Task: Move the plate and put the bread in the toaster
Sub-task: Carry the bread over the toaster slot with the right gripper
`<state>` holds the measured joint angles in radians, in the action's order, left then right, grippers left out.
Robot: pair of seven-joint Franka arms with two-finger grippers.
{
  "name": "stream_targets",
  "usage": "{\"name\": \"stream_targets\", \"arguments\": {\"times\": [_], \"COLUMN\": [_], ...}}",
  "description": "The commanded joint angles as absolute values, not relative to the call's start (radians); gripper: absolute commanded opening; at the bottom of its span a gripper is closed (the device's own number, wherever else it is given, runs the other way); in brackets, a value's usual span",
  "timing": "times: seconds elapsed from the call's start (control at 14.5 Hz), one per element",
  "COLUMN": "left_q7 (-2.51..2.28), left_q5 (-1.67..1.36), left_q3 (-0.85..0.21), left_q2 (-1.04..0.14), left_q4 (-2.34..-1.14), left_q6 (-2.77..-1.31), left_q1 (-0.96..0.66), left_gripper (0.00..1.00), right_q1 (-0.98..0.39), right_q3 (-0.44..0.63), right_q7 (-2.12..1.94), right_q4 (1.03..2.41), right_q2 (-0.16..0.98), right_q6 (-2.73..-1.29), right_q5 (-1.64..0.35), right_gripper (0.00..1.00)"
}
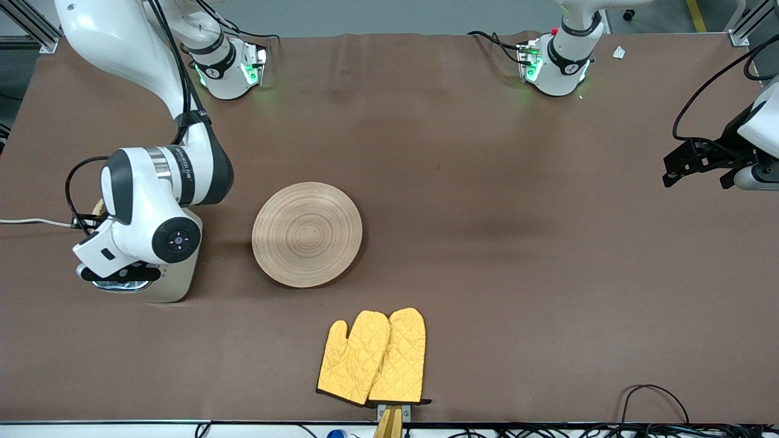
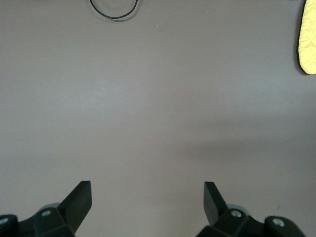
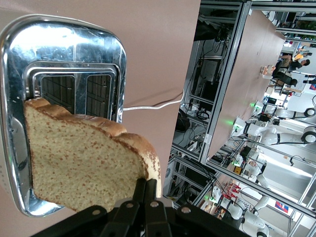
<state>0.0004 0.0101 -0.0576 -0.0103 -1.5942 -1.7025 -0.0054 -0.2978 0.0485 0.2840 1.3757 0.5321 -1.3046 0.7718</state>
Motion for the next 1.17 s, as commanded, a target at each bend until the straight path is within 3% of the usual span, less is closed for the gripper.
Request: {"name": "stream_targets", "arguments": {"times": [0.0, 1.1], "left_q7": [0.012, 0.012], "left_q5": [0.0, 0.002], "left_q3": [-0.057, -0.057], "left_q2": [-0.015, -0.015], "left_q4": [-1.583, -1.583], "left_q6": [-1.707, -1.707], "left_q1": [-0.006, -0.006], "left_gripper": [1.0, 1.0], "right_q1": [-0.291, -0.275], "right_q3": [0.037, 0.037], "right_q7": [0.284, 0.267], "right_q4": [1.342, 1.327], "right_q2": [0.542, 0.554], "right_q6": [-1.269, -1.259], "right_q5": [0.796, 0.79], "right_gripper": [0.0, 0.0]}}
